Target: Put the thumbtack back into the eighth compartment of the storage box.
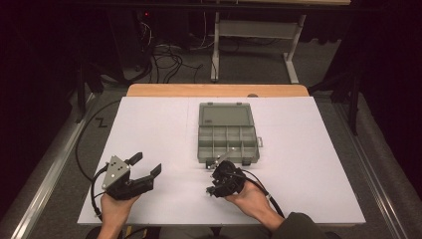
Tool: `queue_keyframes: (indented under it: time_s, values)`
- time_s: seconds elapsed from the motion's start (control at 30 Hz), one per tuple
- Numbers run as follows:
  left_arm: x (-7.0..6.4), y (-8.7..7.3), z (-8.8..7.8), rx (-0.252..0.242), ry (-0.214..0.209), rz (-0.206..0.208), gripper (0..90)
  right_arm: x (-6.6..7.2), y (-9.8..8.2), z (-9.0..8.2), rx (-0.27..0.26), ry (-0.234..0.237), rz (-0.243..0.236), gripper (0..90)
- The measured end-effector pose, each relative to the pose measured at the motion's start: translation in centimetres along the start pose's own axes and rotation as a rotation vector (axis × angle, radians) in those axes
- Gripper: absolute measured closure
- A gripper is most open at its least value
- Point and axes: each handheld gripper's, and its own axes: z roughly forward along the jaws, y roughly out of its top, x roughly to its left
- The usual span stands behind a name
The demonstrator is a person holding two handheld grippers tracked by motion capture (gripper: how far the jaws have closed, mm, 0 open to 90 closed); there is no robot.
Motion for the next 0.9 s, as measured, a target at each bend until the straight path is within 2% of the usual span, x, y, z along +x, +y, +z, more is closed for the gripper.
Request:
queue_keyframes:
  time_s: [0.13,0.47,0.6,0.9]
  values:
    - [-0.1,0.0,-0.1,-0.002,-0.002,0.006,24.7,0.1,0.1,0.3,0.013,-0.002,-0.013,67.3]
    - [0.0,0.1,0.0,-0.007,0.004,0.004,24.9,0.4,0.2,1.2,0.035,-0.007,-0.007,70.1]
    - [0.0,0.4,-0.2,-0.034,0.007,-0.003,25.2,0.4,0.0,1.2,0.025,-0.011,-0.010,73.1]
    - [-0.1,0.2,-0.2,-0.026,0.002,0.005,25.2,0.1,-0.6,0.8,0.028,-0.028,-0.017,78.5]
